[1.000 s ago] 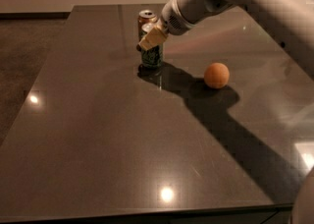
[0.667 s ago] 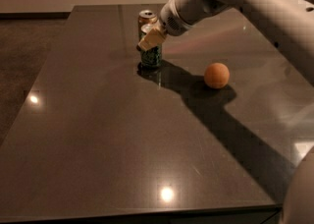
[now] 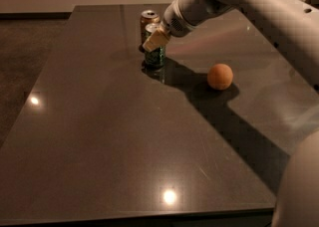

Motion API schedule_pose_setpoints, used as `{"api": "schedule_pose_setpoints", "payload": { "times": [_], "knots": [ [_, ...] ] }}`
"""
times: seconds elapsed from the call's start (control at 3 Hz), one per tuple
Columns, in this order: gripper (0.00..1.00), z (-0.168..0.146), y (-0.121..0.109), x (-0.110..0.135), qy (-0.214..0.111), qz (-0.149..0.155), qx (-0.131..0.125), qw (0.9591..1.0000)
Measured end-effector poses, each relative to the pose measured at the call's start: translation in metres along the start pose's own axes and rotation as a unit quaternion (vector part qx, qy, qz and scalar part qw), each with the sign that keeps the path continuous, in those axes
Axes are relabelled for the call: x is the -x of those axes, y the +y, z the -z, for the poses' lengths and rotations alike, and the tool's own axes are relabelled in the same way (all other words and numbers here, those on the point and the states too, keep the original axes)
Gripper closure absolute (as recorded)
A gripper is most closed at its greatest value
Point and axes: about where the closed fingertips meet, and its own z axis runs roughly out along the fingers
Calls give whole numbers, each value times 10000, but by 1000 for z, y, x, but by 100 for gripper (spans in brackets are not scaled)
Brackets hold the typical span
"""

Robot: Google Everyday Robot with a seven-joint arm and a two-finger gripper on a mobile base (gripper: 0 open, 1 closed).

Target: Move green can near orange can

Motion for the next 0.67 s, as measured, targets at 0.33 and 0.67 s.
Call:
{"api": "schedule_pose_setpoints", "payload": {
  "times": [0.33,0.67],
  "knots": [
    [0,3,-4,-1,9,50,-7,10000],
    [0,3,-4,-1,9,50,-7,10000]
  ]
}}
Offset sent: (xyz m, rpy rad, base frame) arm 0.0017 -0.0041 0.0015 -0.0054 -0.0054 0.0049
